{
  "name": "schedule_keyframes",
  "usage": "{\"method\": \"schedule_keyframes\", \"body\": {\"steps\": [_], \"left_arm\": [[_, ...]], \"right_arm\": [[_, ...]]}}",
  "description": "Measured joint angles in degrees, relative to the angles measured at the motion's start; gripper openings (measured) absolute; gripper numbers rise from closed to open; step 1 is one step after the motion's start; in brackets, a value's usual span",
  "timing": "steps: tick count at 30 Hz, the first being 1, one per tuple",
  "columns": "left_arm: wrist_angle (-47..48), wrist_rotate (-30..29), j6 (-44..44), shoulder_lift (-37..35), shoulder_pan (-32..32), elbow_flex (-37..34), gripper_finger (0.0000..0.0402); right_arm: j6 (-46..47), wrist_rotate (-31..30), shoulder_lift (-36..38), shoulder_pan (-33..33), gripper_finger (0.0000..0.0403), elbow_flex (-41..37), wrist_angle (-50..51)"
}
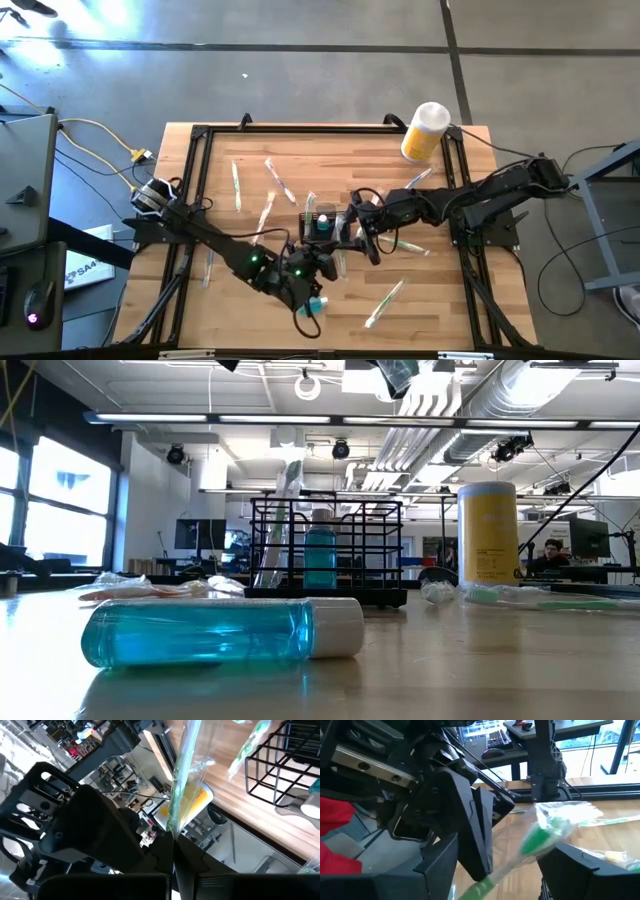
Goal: Pick & Place toothbrushing station
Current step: Put the green toothbrush into the black mesh organizer
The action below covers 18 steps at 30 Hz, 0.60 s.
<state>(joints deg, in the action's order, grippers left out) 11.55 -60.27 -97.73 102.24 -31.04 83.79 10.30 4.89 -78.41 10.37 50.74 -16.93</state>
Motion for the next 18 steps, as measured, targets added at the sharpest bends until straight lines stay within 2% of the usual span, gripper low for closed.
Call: {"method": "schedule_keyframes", "body": {"steps": [5, 13, 18], "left_arm": [[-0.04, 0.09, 0.0, 0.04, -0.07, 0.0, 0.0], [-0.72, 0.27, 0.57, 0.04, -0.03, 0.0, 0.0], [-0.91, 4.39, 5.78, 0.04, -0.01, 0.0, 0.0]], "right_arm": [[-1.15, -0.1, 0.0, -0.02, 0.0197, 0.0, 0.0], [-5.03, 0.69, 0.11, 0.0, 0.0023, 0.05, 0.2], [-5.68, 1.94, 0.11, 0.07, 0.001, 0.07, 0.88]]}}
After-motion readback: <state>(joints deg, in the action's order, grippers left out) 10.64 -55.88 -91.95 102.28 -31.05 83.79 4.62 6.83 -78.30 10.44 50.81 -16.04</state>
